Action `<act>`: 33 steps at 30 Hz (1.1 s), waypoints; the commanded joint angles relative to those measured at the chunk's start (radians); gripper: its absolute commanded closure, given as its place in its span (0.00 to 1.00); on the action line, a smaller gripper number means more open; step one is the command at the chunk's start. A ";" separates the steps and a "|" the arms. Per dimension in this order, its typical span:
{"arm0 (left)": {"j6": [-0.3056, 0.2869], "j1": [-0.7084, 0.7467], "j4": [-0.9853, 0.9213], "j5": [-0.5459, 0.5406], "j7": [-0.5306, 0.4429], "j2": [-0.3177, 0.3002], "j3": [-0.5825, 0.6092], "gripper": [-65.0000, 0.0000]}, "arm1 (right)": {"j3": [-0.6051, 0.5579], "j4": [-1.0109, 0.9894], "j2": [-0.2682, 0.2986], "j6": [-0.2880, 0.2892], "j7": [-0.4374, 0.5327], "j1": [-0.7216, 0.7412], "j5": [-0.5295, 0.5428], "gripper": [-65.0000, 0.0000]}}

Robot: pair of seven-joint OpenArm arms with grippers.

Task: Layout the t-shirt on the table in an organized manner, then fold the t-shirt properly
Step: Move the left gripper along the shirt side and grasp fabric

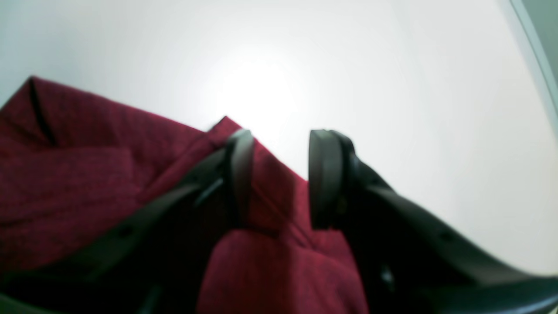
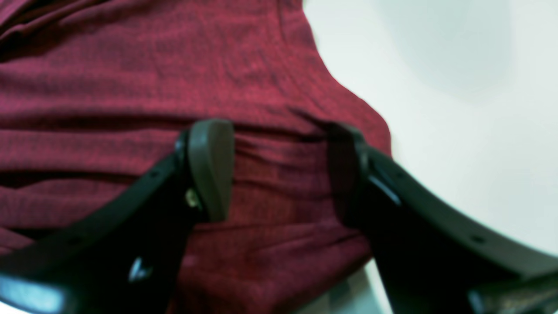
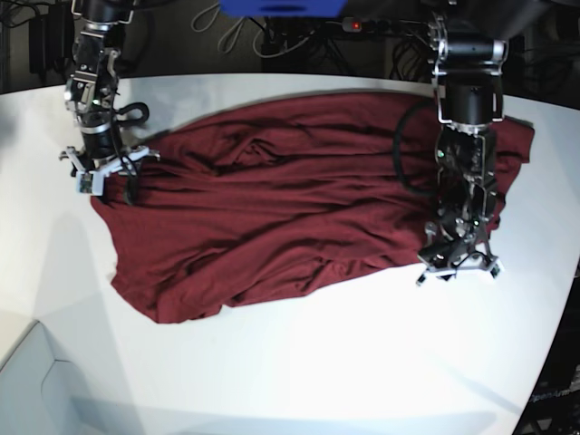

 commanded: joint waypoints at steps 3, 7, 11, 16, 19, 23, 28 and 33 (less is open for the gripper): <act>-0.011 -0.021 0.008 -0.010 -0.015 -0.008 -0.005 0.69 | 0.003 0.006 0.007 -0.003 -0.021 0.003 -0.003 0.48; -0.011 -0.010 0.077 -0.011 -0.009 -0.010 -0.008 0.68 | 0.003 0.006 0.008 -0.003 -0.023 0.003 -0.003 0.48; -0.006 0.029 0.195 -0.011 -0.015 -0.011 -0.008 0.68 | 0.003 0.006 0.008 -0.003 -0.024 0.004 -0.003 0.48; -0.006 0.032 0.187 0.001 -0.015 -0.014 -0.008 0.68 | 0.003 0.006 0.008 -0.003 -0.021 0.004 -0.003 0.48; -0.006 0.029 0.123 0.001 -0.017 -0.016 -0.008 0.69 | 0.003 0.003 0.008 -0.003 -0.021 0.004 -0.003 0.48; -0.005 0.029 0.089 -0.001 -0.017 -0.017 -0.008 0.69 | 0.003 0.001 0.008 -0.003 -0.021 0.004 -0.003 0.48; -0.005 0.032 0.086 -0.001 -0.017 -0.017 -0.008 0.69 | 0.003 0.001 0.008 -0.003 -0.021 0.004 -0.003 0.48; -0.003 0.032 0.083 0.001 -0.017 -0.017 -0.008 0.69 | 0.003 0.001 0.008 -0.003 -0.021 0.004 -0.003 0.48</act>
